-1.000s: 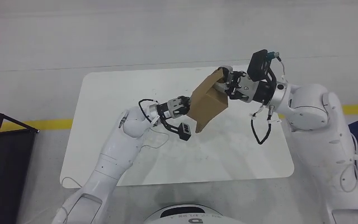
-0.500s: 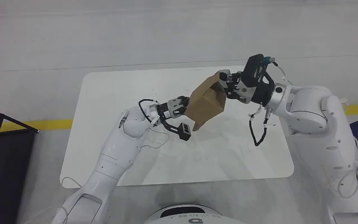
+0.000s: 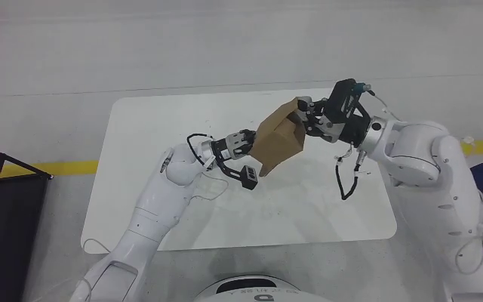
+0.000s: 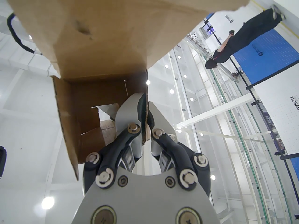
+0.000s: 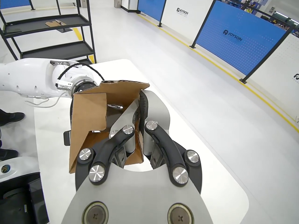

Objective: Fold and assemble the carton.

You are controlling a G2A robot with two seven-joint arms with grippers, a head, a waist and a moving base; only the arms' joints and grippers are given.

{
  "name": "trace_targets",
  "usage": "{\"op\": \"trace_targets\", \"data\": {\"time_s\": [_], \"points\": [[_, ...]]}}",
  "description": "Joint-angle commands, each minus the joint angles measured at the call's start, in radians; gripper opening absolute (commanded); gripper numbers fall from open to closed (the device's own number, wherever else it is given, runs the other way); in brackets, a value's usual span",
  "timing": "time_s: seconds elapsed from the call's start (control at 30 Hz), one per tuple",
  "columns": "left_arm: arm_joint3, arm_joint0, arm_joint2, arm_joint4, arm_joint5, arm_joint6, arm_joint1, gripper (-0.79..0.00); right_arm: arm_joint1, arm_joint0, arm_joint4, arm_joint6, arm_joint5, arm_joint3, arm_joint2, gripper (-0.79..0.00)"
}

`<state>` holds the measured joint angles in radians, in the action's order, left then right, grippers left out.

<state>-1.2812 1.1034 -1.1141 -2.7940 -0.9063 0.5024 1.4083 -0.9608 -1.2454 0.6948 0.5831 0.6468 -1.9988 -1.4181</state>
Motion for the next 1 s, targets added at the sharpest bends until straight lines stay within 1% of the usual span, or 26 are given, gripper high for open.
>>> {"op": "trace_targets", "data": {"time_s": [0.0,0.1,0.2,0.23,0.3,0.43,0.57,0.67,0.7,0.73,0.8,0.87,0.9,0.97], "points": [[0.0,0.0,0.0,0.0,0.0,0.0,0.0,-0.785,0.001,-0.002,-0.025,0.004,0.011,0.004,0.001,-0.785],[0.0,0.0,0.0,0.0,0.0,0.0,0.0,-0.785,0.003,-0.003,-0.09,0.015,0.037,0.016,0.004,-0.668],[0.0,0.0,0.0,0.0,0.0,0.0,0.0,-0.785,0.006,0.0,-0.135,0.024,0.049,0.035,-0.01,-0.699],[0.0,0.0,0.0,0.0,0.0,0.0,0.0,-0.785,0.007,-0.001,-0.145,0.024,0.05,0.038,-0.012,-0.727],[0.0,0.0,0.0,0.0,0.0,0.0,0.0,-0.785,0.009,-0.003,-0.161,0.022,0.054,0.041,-0.017,-0.754],[0.0,0.0,0.0,0.0,0.0,0.0,0.0,-0.785,0.011,-0.012,-0.183,0.02,0.066,0.041,-0.025,-0.76],[0.0,0.0,0.0,0.0,0.0,0.0,0.0,-0.785,0.014,-0.023,-0.199,0.016,0.067,0.043,-0.036,-0.714],[0.0,0.0,0.0,0.0,0.0,0.0,0.0,-0.785,0.017,-0.032,-0.219,0.024,0.075,0.044,-0.041,-0.64],[0.0,0.0,0.0,0.0,0.0,0.0,0.0,-0.785,0.018,-0.034,-0.223,0.029,0.074,0.043,-0.042,-0.6],[0.0,0.0,0.0,0.0,0.0,0.0,0.0,-0.785,0.019,-0.035,-0.223,0.033,0.072,0.041,-0.043,-0.585],[0.0,0.0,0.0,0.0,0.0,0.0,0.0,-0.785,0.019,-0.035,-0.221,0.037,0.066,0.037,-0.04,-0.588],[0.0,0.0,0.0,0.0,0.0,0.0,0.0,-0.785,0.019,-0.029,-0.21,0.042,0.054,0.03,-0.031,-0.61],[0.0,0.0,0.0,0.0,0.0,0.0,0.0,-0.785,0.019,-0.023,-0.204,0.042,0.048,0.028,-0.026,-0.656],[0.0,0.0,0.0,0.0,0.0,0.0,0.0,-0.785,0.018,-0.01,-0.197,0.042,0.035,0.026,-0.015,-0.69]]}}
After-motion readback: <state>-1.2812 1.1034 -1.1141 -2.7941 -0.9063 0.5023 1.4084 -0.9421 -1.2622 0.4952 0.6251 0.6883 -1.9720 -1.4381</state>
